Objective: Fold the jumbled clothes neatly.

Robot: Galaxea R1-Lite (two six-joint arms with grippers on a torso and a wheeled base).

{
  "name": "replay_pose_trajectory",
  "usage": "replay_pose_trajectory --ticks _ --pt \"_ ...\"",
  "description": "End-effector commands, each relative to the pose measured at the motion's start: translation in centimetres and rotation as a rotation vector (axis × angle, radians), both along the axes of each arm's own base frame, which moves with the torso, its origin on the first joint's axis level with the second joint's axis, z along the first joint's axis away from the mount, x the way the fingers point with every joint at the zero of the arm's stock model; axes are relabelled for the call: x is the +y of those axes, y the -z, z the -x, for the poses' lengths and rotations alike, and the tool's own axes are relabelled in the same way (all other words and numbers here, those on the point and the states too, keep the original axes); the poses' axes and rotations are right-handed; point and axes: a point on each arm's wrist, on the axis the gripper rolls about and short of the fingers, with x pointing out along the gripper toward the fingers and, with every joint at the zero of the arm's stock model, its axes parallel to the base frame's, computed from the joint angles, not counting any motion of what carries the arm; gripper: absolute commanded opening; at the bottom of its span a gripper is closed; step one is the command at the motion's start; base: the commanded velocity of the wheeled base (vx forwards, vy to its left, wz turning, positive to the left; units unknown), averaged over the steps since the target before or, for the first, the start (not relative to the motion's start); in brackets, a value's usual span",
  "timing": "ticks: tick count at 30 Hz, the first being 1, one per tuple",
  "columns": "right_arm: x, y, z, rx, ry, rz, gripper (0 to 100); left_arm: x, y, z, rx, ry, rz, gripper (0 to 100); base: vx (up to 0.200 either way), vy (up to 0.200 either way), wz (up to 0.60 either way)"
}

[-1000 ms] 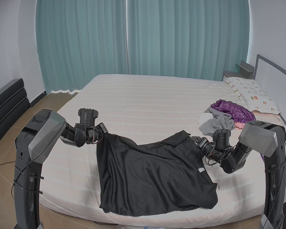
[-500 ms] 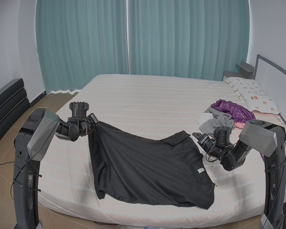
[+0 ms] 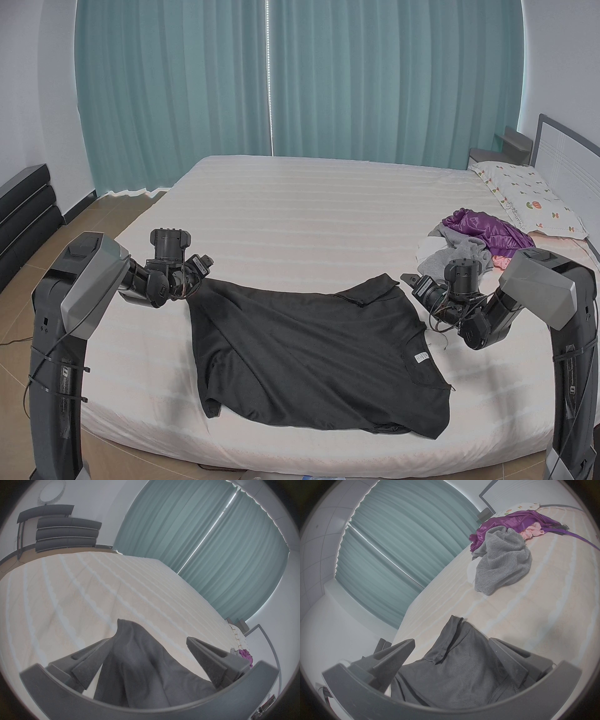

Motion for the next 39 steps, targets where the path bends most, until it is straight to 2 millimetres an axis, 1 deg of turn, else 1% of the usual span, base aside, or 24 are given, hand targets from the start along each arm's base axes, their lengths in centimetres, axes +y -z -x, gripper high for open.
replay_pose_trajectory --ticks 1,2,4,5,6,10,12,13,17,19,21,25,26,30,34,37,39 --pt "0.4 0.8 -1.0 0.009 -0.019 0.034 100 0.8 -2.4 2.3 0.011 0.003 0.06 100 0.0 0.0 0.0" --pt "0.4 1.0 -1.2 0.012 -0.022 0.042 100 0.8 -2.7 2.8 0.017 0.008 0.075 100 0.0 0.0 0.0" --pt "0.3 1.5 -1.9 0.021 -0.027 0.061 100 0.9 -3.5 4.7 0.045 0.031 0.116 100 0.0 0.0 0.0" --pt "0.3 1.5 -1.9 0.021 -0.029 0.06 100 0.9 -3.6 4.8 0.047 0.032 0.117 100 0.0 0.0 0.0" --pt "0.4 1.6 -2.4 0.039 -0.033 0.061 100 1.0 -4.0 6.5 0.077 0.051 0.134 100 0.0 0.0 0.0" --pt "0.4 2.8 -3.4 0.089 -0.038 0.07 100 0.9 -4.1 9.0 0.117 0.047 0.191 100 0.0 0.0 0.0" --pt "0.3 3.3 -3.9 0.092 -0.034 0.072 100 0.8 -4.0 9.7 0.124 0.033 0.216 100 0.0 0.0 0.0" --pt "-0.1 3.6 -4.5 0.088 -0.028 0.077 100 0.8 -3.8 10.5 0.133 0.021 0.24 100 0.0 0.0 0.0" --pt "-0.3 4.1 -5.6 0.11 -0.039 0.116 100 0.9 -2.8 11.6 0.14 0.024 0.263 100 0.0 0.0 0.0" --pt "-0.1 4.5 -5.9 0.121 -0.046 0.125 100 1.0 -2.6 12.1 0.145 0.016 0.274 100 0.0 0.0 0.0" --pt "0.0 5.3 -6.1 0.141 -0.053 0.14 100 1.0 -2.5 12.6 0.152 0.002 0.295 100 0.0 0.0 0.0" --pt "0.1 5.9 -6.5 0.139 -0.061 0.152 100 0.8 -2.5 13.0 0.153 -0.019 0.334 100 0.0 0.0 0.0" --pt "0.2 6.3 -6.5 0.146 -0.063 0.153 0 0.8 -2.4 13.1 0.148 -0.028 0.351 100 0.0 0.0 0.0" --pt "0.6 6.4 -6.7 0.144 -0.068 0.154 0 0.9 -2.2 13.5 0.135 -0.021 0.361 100 0.0 0.0 0.0" --pt "0.5 5.8 -7.2 0.12 -0.061 0.149 0 1.0 -2.0 13.9 0.144 -0.017 0.365 100 0.0 0.0 0.0" --pt "0.1 5.1 -7.6 0.098 -0.048 0.148 0 0.9 -1.5 14.2 0.163 -0.016 0.364 100 0.0 0.0 0.0" --pt "-0.1 4.9 -7.7 0.093 -0.04 0.148 0 0.9 -1.4 14.3 0.17 -0.014 0.364 100 0.0 0.0 0.0"
